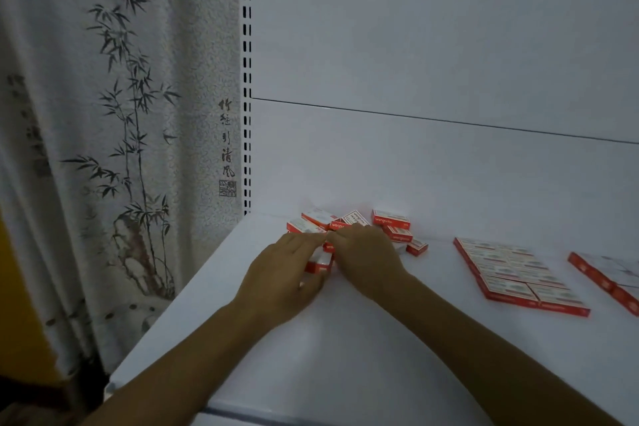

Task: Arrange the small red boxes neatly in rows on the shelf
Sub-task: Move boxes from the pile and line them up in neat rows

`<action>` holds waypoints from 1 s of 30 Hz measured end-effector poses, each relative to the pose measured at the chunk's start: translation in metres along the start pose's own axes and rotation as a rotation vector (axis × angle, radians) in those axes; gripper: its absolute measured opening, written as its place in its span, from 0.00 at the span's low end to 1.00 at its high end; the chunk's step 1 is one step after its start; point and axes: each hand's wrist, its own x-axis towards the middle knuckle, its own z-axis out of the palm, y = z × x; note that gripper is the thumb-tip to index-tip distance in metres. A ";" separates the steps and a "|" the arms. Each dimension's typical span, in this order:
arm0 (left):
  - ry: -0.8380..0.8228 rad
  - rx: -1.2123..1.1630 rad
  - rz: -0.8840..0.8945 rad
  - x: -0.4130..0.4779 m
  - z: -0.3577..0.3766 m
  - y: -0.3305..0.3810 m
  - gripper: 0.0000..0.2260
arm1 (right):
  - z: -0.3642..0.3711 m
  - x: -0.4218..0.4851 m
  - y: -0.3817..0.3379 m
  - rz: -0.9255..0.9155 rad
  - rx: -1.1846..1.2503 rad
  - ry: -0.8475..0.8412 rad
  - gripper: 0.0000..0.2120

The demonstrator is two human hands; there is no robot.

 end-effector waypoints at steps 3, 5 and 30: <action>0.096 -0.123 -0.024 0.000 -0.001 -0.001 0.22 | -0.015 -0.010 -0.001 -0.017 0.078 0.099 0.11; 0.129 -0.174 -0.072 0.000 -0.003 0.001 0.24 | -0.036 -0.020 -0.003 0.076 0.261 0.168 0.11; -0.085 -0.879 -0.111 -0.002 -0.014 0.029 0.13 | -0.083 -0.053 -0.024 0.532 1.281 0.174 0.14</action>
